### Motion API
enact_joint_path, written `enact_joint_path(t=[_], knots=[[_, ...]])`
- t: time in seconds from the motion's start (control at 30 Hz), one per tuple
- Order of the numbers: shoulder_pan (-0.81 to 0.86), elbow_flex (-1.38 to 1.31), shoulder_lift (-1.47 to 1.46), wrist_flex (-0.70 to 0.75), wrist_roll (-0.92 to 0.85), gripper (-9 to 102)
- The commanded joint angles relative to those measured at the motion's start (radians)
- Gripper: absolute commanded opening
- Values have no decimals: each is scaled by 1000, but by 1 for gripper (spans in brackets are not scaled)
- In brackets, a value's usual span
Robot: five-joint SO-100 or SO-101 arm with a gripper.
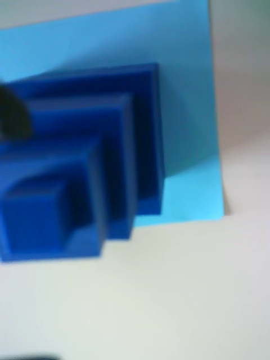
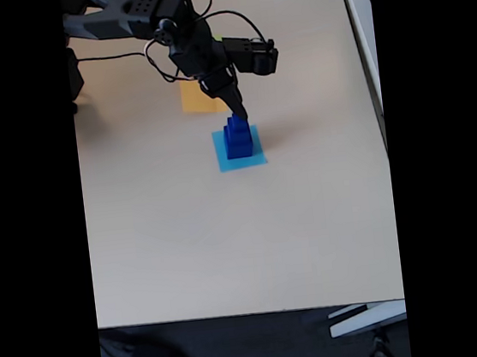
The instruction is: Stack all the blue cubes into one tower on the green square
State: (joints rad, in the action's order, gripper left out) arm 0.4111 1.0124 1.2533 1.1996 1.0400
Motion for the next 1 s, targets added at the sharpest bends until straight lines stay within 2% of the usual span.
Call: enact_joint_path(t=[0.0,0.97], knots=[[9,-55,6,3,-6,19],[5,-57,-26,-3,-12,16]])
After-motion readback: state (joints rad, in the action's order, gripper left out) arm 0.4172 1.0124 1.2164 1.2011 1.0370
